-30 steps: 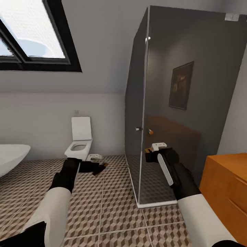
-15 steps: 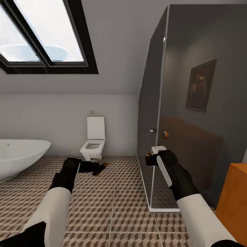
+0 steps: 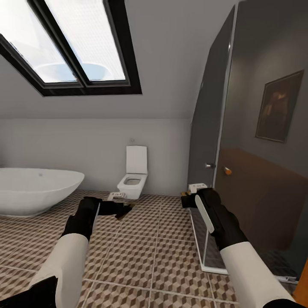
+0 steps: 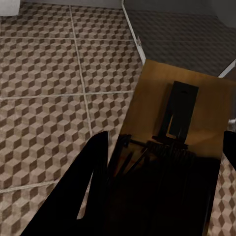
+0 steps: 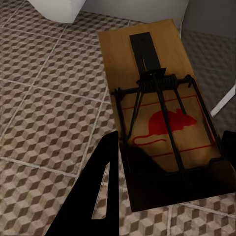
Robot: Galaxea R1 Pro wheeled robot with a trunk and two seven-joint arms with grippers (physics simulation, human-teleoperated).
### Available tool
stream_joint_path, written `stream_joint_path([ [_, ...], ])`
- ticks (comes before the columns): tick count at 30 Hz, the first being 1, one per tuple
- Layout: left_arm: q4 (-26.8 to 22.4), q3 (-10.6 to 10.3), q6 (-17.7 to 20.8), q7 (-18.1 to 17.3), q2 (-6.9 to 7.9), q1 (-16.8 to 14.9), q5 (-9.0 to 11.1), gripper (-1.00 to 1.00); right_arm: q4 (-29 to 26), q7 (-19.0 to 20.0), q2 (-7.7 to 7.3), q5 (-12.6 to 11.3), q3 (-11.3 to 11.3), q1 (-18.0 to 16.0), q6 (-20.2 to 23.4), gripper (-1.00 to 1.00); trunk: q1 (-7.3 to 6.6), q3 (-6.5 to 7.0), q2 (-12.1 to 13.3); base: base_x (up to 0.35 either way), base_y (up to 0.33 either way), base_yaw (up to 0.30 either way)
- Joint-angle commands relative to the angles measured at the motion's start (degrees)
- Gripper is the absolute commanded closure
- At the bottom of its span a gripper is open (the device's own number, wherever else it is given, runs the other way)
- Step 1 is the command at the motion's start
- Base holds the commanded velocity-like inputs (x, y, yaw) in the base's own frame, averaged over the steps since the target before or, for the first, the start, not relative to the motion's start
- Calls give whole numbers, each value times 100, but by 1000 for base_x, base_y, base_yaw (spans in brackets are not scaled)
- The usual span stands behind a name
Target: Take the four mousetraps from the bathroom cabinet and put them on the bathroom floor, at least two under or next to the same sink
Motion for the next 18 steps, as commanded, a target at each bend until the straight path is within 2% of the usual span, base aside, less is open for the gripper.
stream_joint_path([
  [1,-7,34,9,-63,-10,-7,-66,100,-2,-53,-1,-71,5,-5,19,100,0,-4,-4,0,0,268],
  [18,-7,34,10,-63,-7,-7,28,100,9,-53,-1,-74,5,-5,19,100,0,47,-4,0,0,268],
])
